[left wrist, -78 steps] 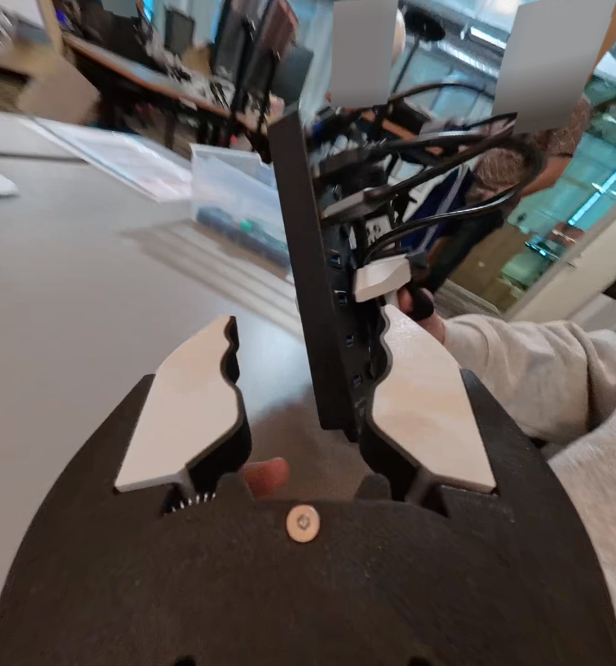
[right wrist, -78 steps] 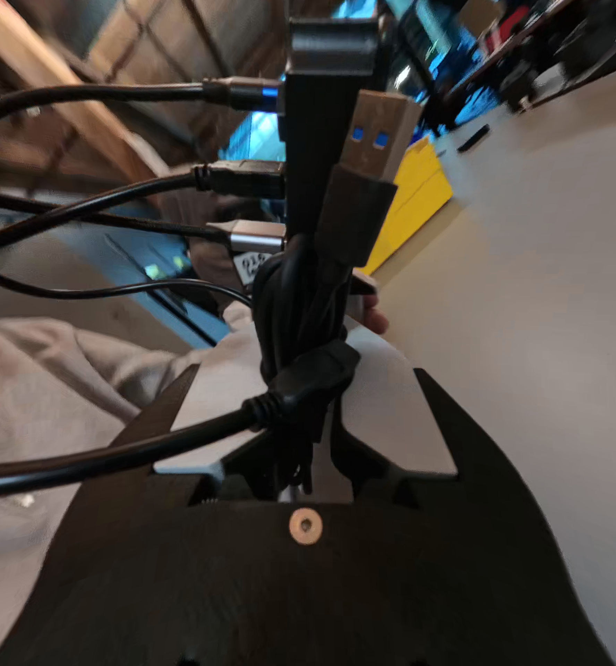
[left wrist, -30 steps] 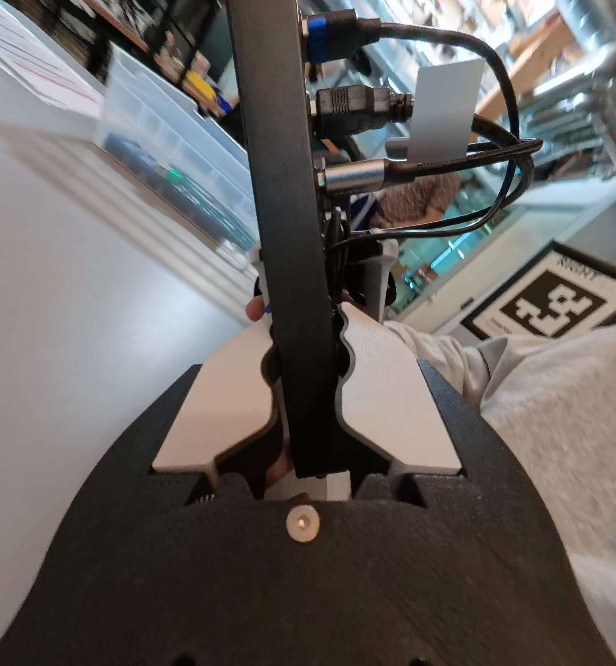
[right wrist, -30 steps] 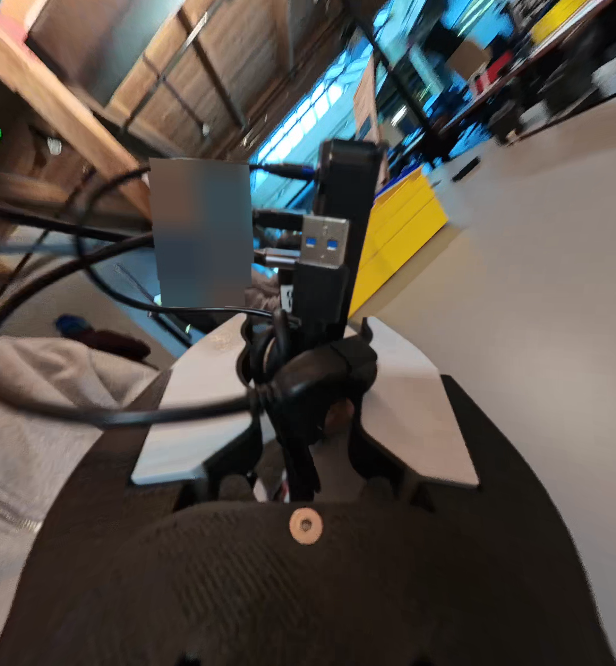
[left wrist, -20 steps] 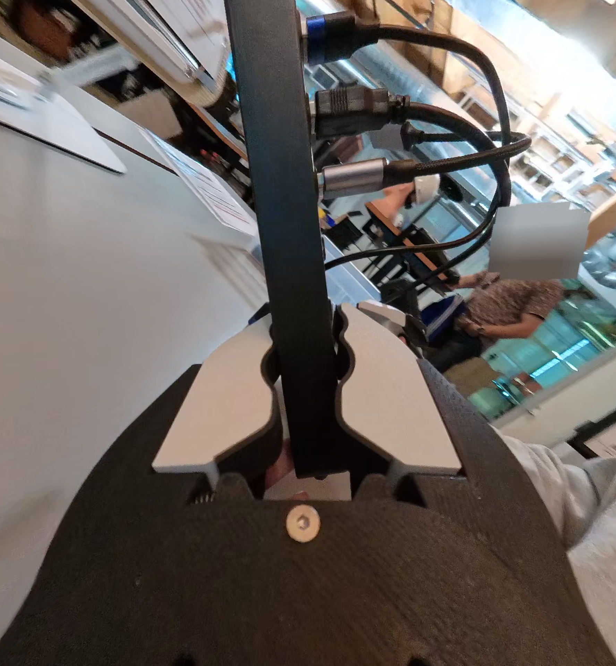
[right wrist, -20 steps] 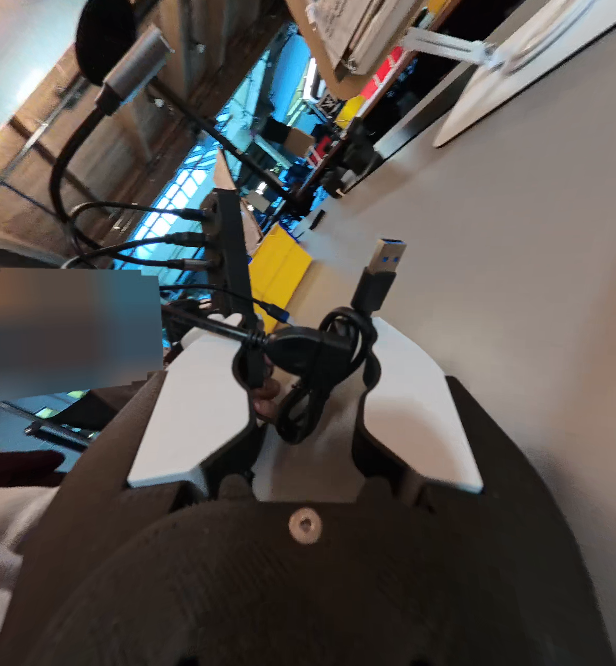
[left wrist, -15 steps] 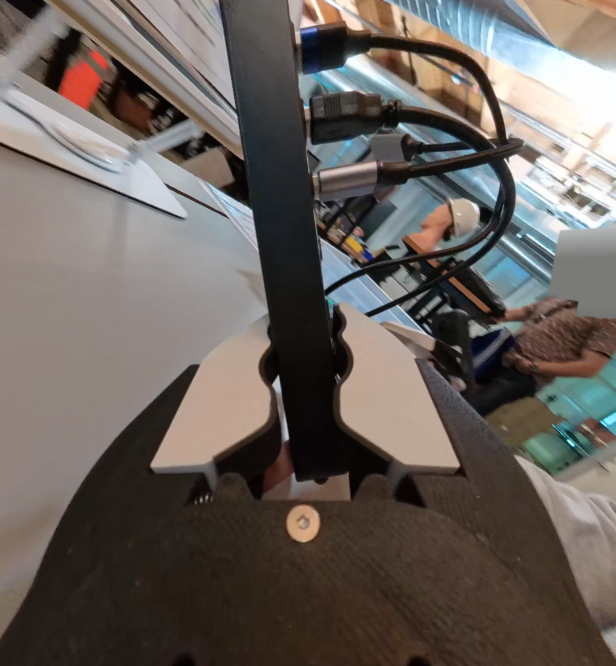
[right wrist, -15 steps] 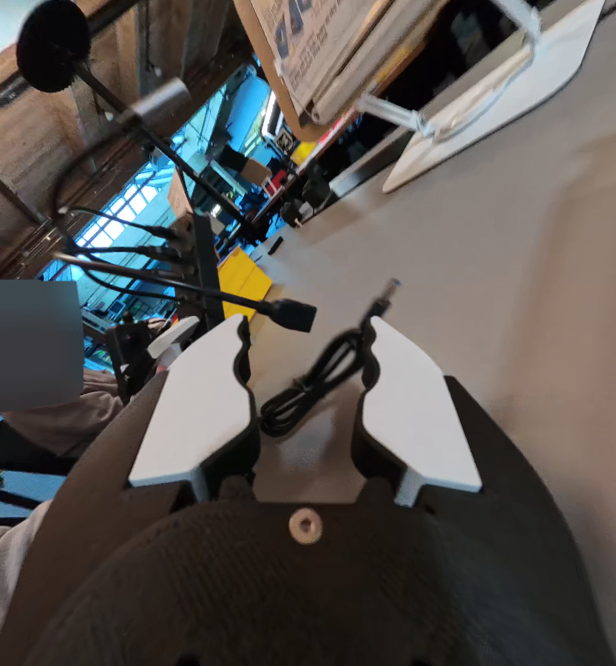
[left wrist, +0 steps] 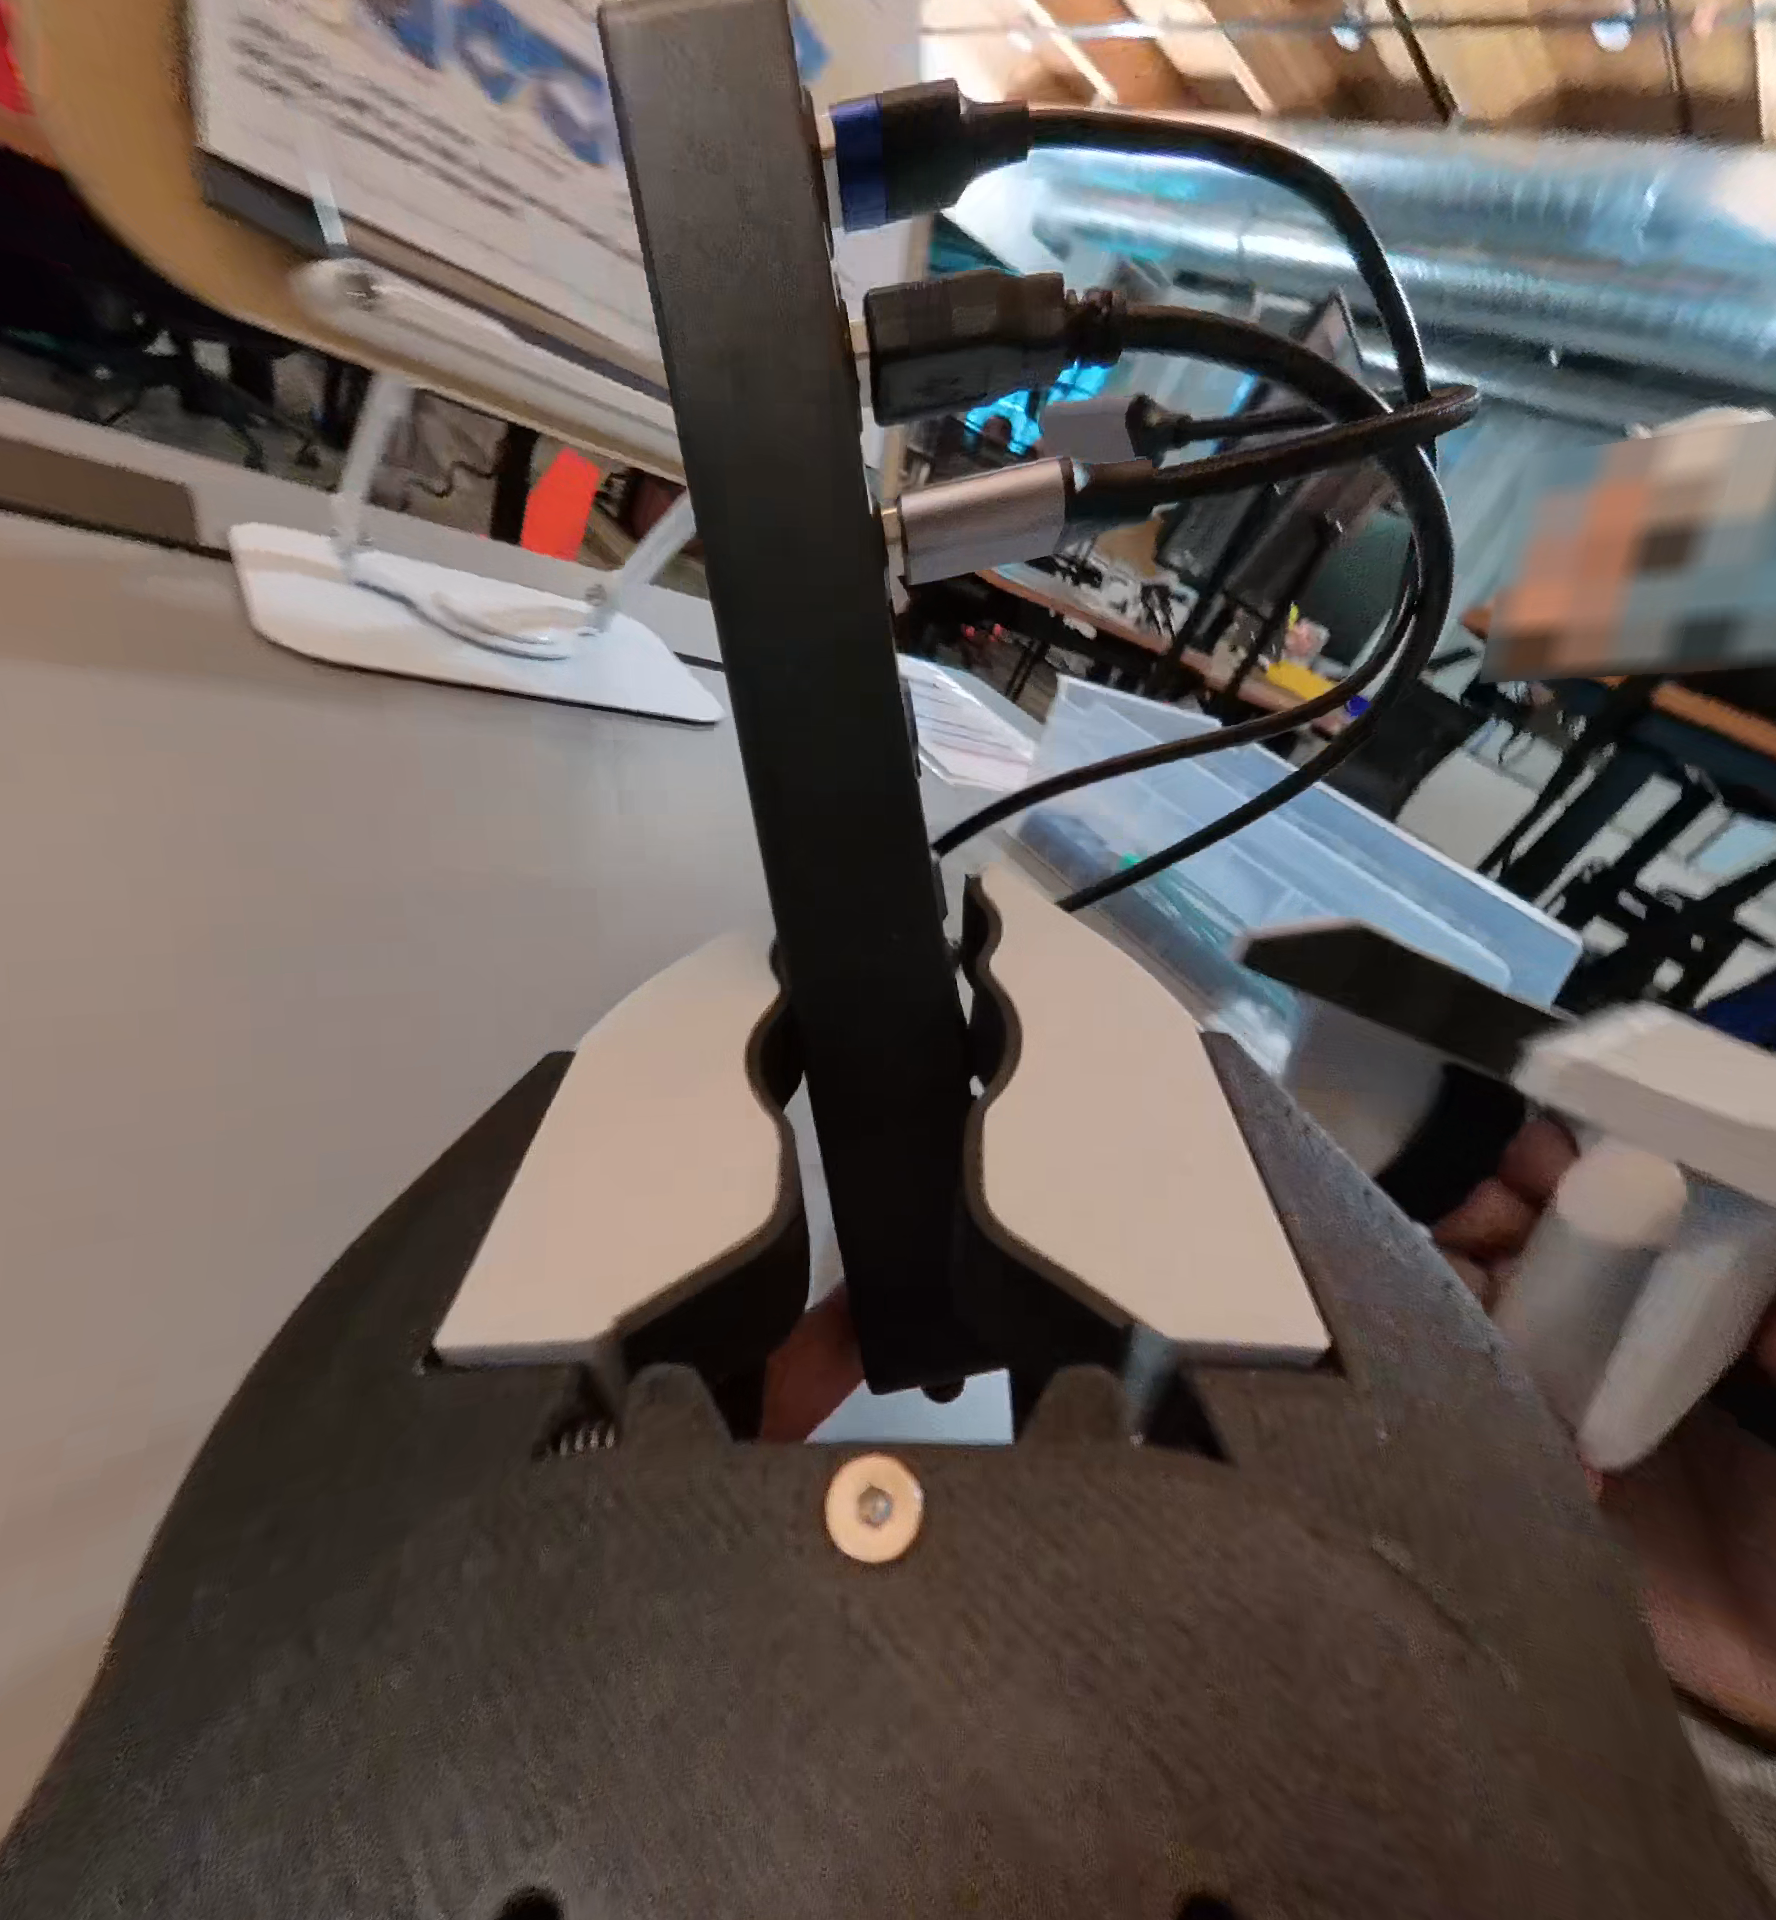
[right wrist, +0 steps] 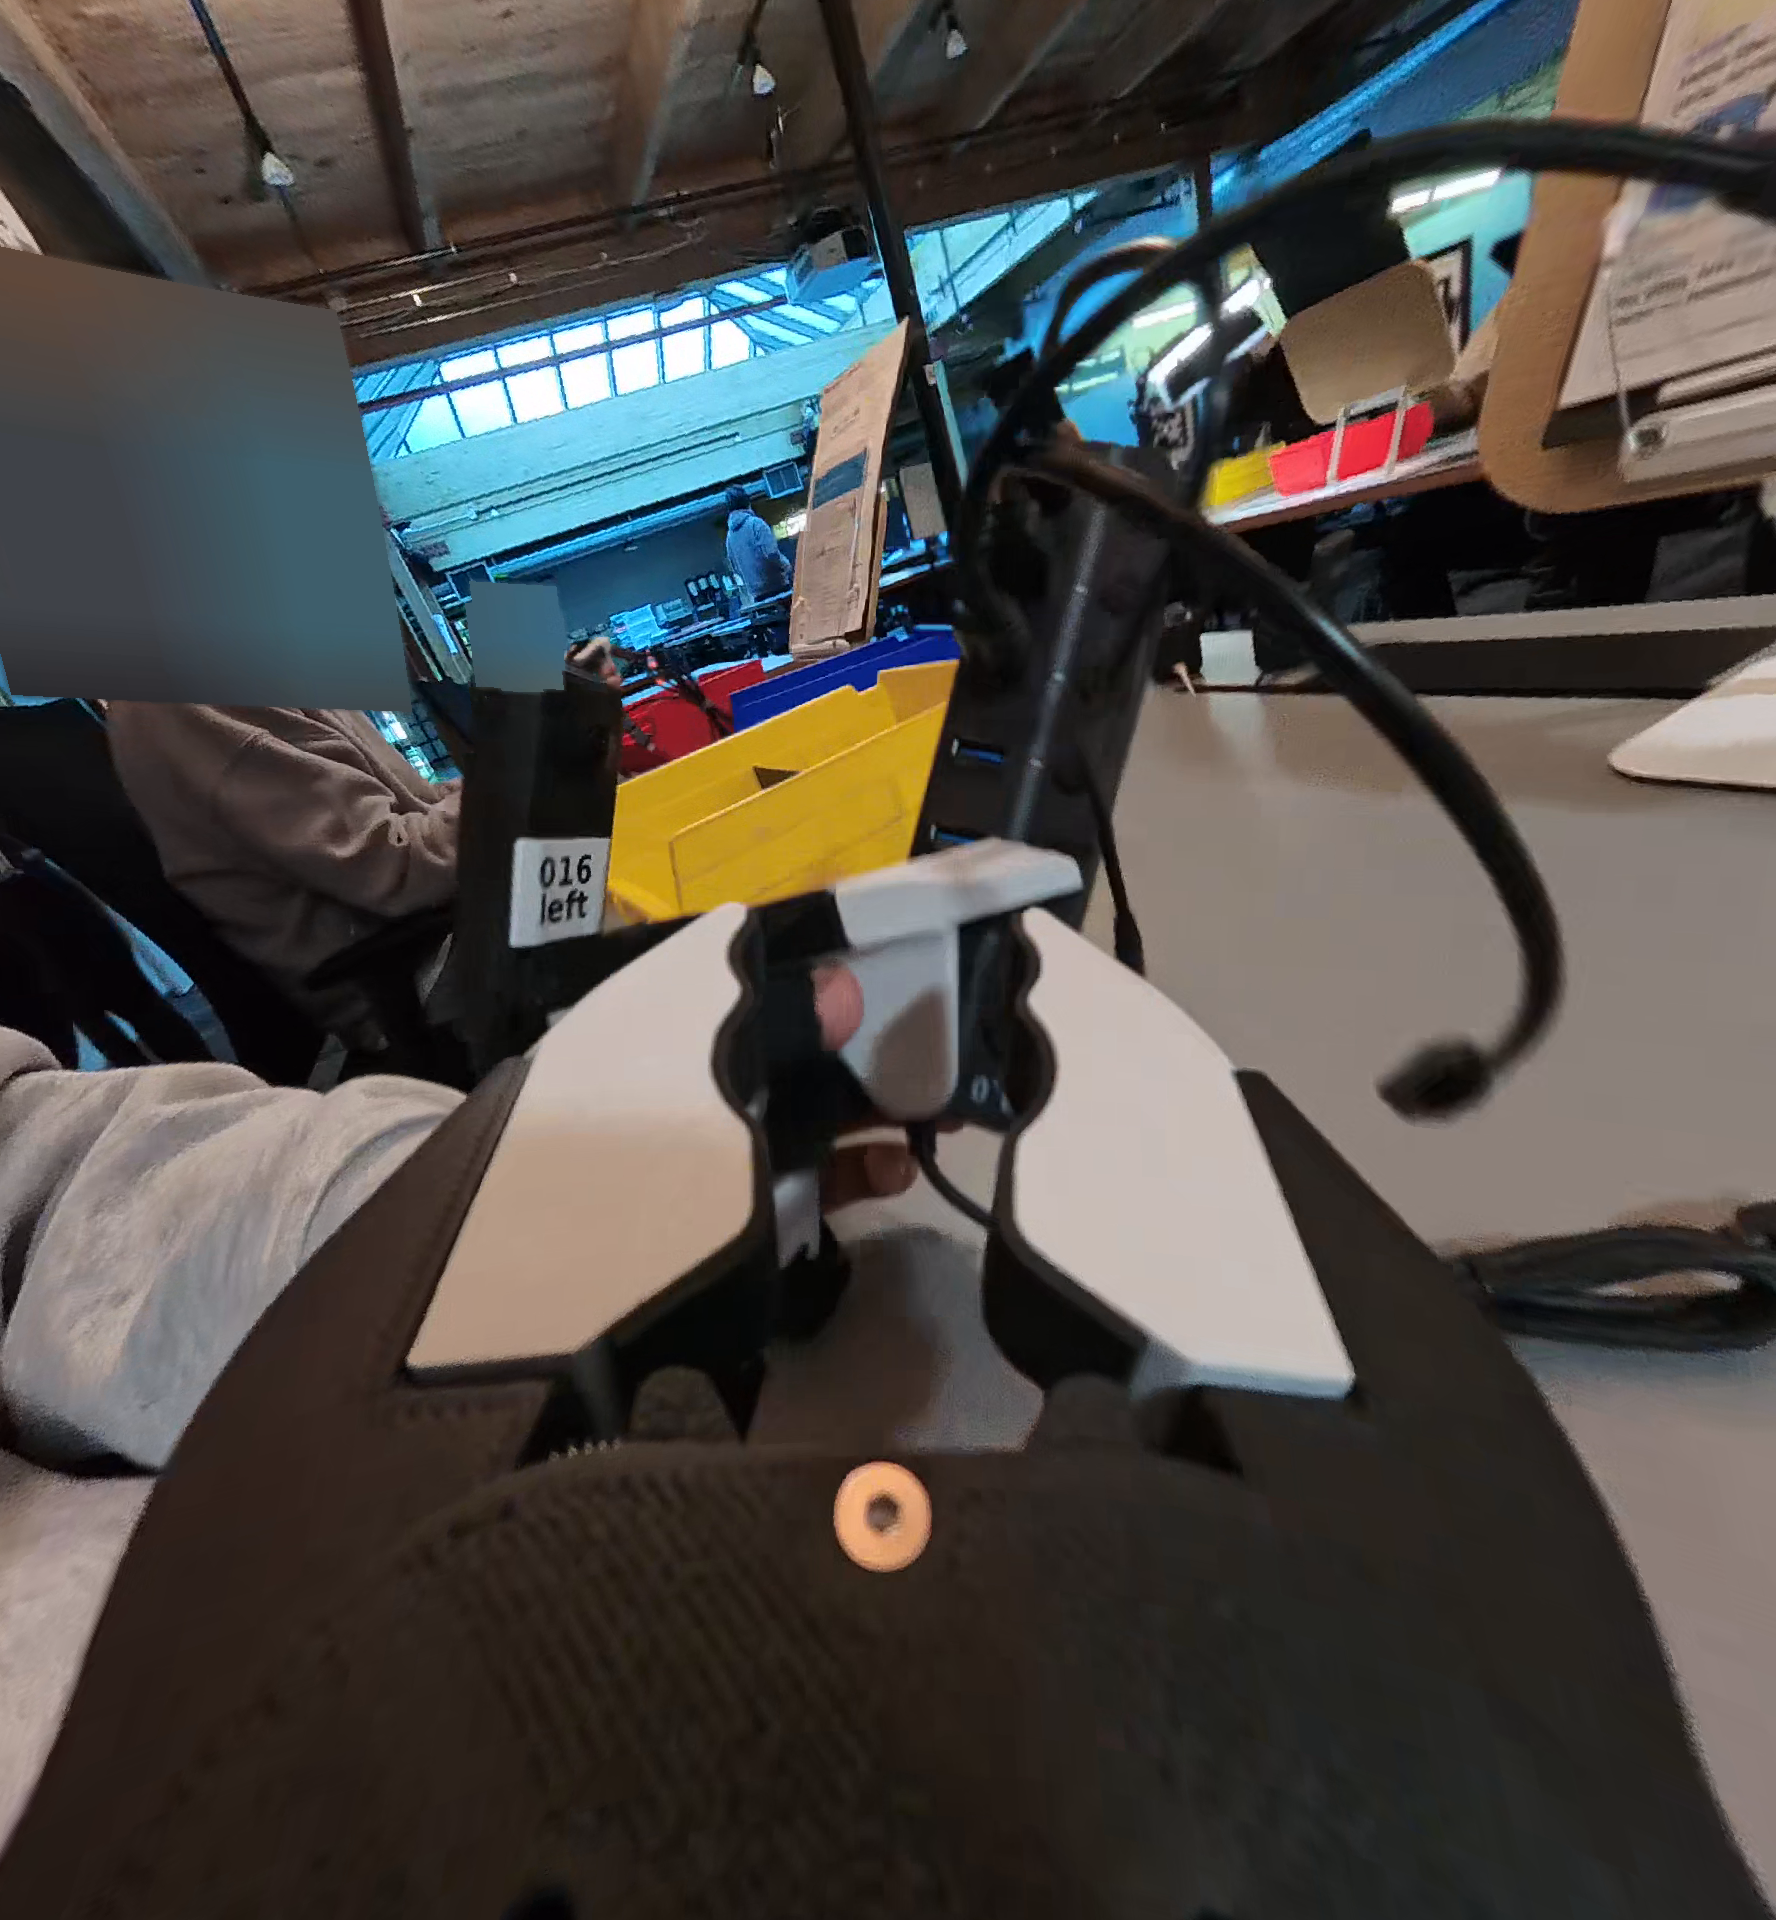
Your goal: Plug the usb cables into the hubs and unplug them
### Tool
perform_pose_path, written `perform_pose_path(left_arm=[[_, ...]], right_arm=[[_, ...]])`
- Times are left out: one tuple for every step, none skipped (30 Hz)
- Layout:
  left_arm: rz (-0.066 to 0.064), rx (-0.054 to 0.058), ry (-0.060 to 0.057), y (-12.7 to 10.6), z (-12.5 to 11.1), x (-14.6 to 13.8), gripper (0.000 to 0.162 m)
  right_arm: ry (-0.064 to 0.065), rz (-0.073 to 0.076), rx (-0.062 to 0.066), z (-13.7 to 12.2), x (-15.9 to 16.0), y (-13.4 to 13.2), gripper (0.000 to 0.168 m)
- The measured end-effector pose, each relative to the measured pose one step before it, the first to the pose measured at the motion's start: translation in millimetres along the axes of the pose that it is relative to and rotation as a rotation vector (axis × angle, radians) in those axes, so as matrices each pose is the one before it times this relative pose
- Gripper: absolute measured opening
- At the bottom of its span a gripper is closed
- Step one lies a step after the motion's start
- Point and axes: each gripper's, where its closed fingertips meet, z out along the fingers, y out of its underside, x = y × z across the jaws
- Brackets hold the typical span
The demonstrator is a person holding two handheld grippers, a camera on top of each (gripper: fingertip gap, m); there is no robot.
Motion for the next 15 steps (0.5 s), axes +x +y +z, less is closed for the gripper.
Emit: perform_pose_path(left_arm=[[0.0391,-0.0061,0.0193,3.16,0.59,10.69,0.033],[0.0346,-0.0037,0.0194,2.82,0.43,10.49,0.032],[0.0305,-0.0054,0.0214,2.98,0.57,10.39,0.032],[0.0233,-0.0083,0.0248,3.19,0.8,10.09,0.032],[0.0145,-0.0138,0.0258,3.73,1.02,9.13,0.032],[0.0078,-0.012,0.0214,2.57,0.72,7.57,0.031],[0.0168,-0.0051,0.0098,1.22,0.43,5.51,0.031],[0.0293,-0.002,0.0019,0.35,0.12,3.91,0.032],[0.031,0.0025,-0.0003,-0.25,-0.12,3.26,0.032],[0.028,-0.0006,0.0012,0.01,0.05,3.17,0.032],[0.0221,-0.0025,-0.0055,0.28,0.33,1.78,0.033],[0.0122,-0.0017,-0.006,0.08,0.15,0.64,0.033],[0.0076,-0.0035,0.0023,0.4,0.22,1.11,0.033],[0.0122,-0.0083,0.0034,0.93,0.34,1.32,0.033],[0.0156,-0.0061,-0.0031,0.58,0.23,0.88,0.033]], right_arm=[[0.0041,-0.0193,0.0147,0.76,-1.79,-2.87,0.045],[0.0124,-0.0246,0.0172,-0.33,0.05,-3.89,0.045],[0.0201,-0.0245,0.0207,-1.14,1.89,-4.72,0.045],[0.0267,-0.0179,0.0208,-1.85,3.49,-4.8,0.045],[0.0289,-0.0054,0.0201,-2.26,4.45,-4.66,0.045],[0.0321,0.0077,0.0172,-2.51,5.22,-4.0,0.045],[0.0271,0.0171,0.0157,-2.43,5.18,-3.55,0.045],[0.0091,0.0263,0.017,-2.31,2.87,-3.83,0.044],[-0.0036,0.0296,0.0147,-2.07,0.84,-3.69,0.04],[-0.0047,0.0231,0.0082,-1.58,0.25,-2.8,0.038],[-0.011,0.0109,0.0011,-1.07,-1.02,-1.65,0.035],[-0.0145,0.003,-0.0038,-0.61,-2.25,-0.52,0.03],[-0.0104,-0.0015,-0.0015,-0.19,-2.32,-0.74,0.028],[-0.0104,-0.0044,0.0029,0.17,-2.78,-1.49,0.026],[-0.0121,-0.0036,0.0053,0.27,-3.12,-1.79,0.029]])
